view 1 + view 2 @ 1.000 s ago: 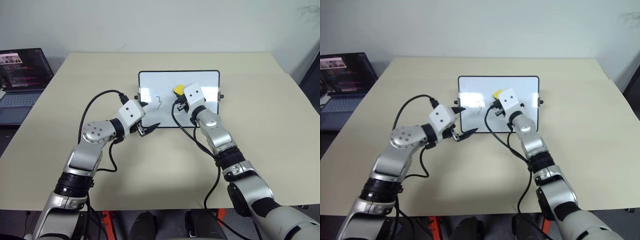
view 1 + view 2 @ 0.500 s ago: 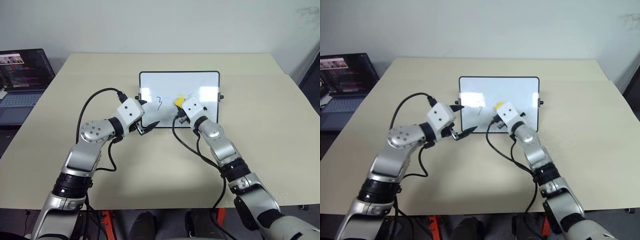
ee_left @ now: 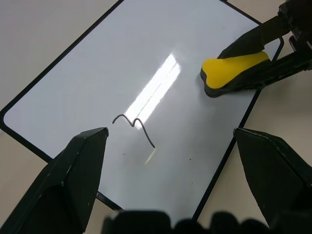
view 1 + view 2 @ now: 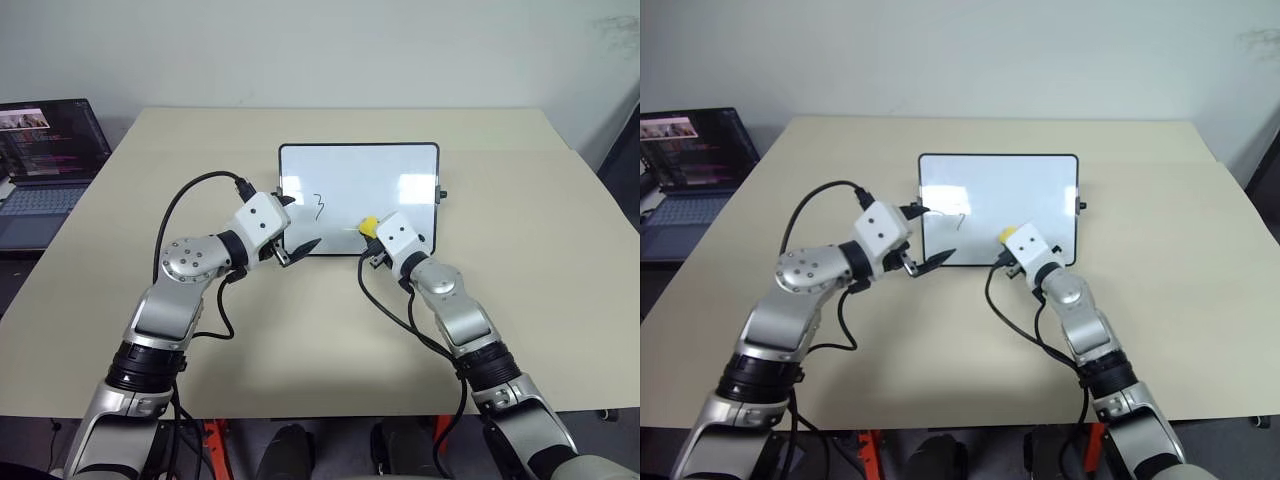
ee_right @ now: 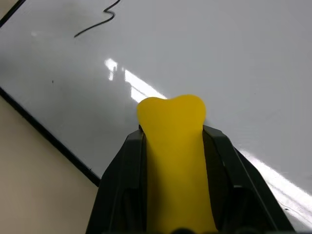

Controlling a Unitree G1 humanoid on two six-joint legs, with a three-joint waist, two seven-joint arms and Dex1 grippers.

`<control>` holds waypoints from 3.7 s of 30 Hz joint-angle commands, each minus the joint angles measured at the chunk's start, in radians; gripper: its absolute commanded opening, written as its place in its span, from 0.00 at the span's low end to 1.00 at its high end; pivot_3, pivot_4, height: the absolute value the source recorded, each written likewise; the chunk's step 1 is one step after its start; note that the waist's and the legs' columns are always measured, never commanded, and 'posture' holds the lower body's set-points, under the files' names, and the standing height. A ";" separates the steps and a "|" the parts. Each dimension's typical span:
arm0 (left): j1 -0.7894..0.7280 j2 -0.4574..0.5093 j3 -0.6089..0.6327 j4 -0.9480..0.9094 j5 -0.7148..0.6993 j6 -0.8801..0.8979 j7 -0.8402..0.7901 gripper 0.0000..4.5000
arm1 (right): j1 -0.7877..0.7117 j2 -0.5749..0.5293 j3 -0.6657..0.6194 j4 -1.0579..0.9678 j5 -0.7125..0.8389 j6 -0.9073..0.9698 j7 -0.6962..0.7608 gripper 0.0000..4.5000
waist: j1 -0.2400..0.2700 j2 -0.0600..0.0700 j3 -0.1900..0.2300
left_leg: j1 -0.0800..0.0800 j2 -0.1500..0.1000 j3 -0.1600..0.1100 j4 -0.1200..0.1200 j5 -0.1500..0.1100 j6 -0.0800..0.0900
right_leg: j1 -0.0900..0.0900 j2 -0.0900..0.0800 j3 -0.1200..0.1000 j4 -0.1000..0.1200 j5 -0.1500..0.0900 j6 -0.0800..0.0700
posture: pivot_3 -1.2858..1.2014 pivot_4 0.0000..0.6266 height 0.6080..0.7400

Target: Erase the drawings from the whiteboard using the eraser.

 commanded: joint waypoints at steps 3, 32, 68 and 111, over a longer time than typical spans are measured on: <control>-0.012 0.000 0.009 -0.022 -0.001 -0.020 -0.001 1.00 | 0.003 0.024 -0.084 -0.229 0.142 0.117 0.046 0.27 | 0.000 0.000 0.000 | -0.001 0.000 -0.001 -0.001 0.000 0.000 | -0.001 0.000 -0.001 -0.002 0.000 0.000 | 0.52 0.24 1.00; 0.006 0.009 0.022 -0.019 0.004 -0.039 0.000 1.00 | 0.031 -0.062 -0.053 -0.287 0.142 0.188 0.068 0.27 | -0.001 0.000 0.000 | -0.003 0.000 -0.002 -0.001 0.000 0.000 | -0.001 0.000 -0.002 -0.005 0.000 0.000 | 0.52 0.24 1.00; 0.185 -0.039 0.100 -0.127 -0.007 0.047 0.156 1.00 | -0.602 0.141 -0.077 0.385 0.122 -0.245 -0.052 0.27 | -0.002 0.001 0.000 | -0.006 0.000 0.000 -0.001 0.000 0.000 | -0.005 -0.002 -0.001 -0.003 0.000 0.000 | 0.52 0.24 1.00; 0.220 -0.018 0.139 -0.251 -0.006 0.163 0.179 1.00 | -0.507 0.182 0.095 0.679 -0.149 -0.336 -0.076 0.27 | -0.006 0.000 0.000 | -0.003 0.000 0.001 -0.001 0.000 0.000 | -0.005 -0.002 0.000 0.001 0.000 0.000 | 0.52 0.24 1.00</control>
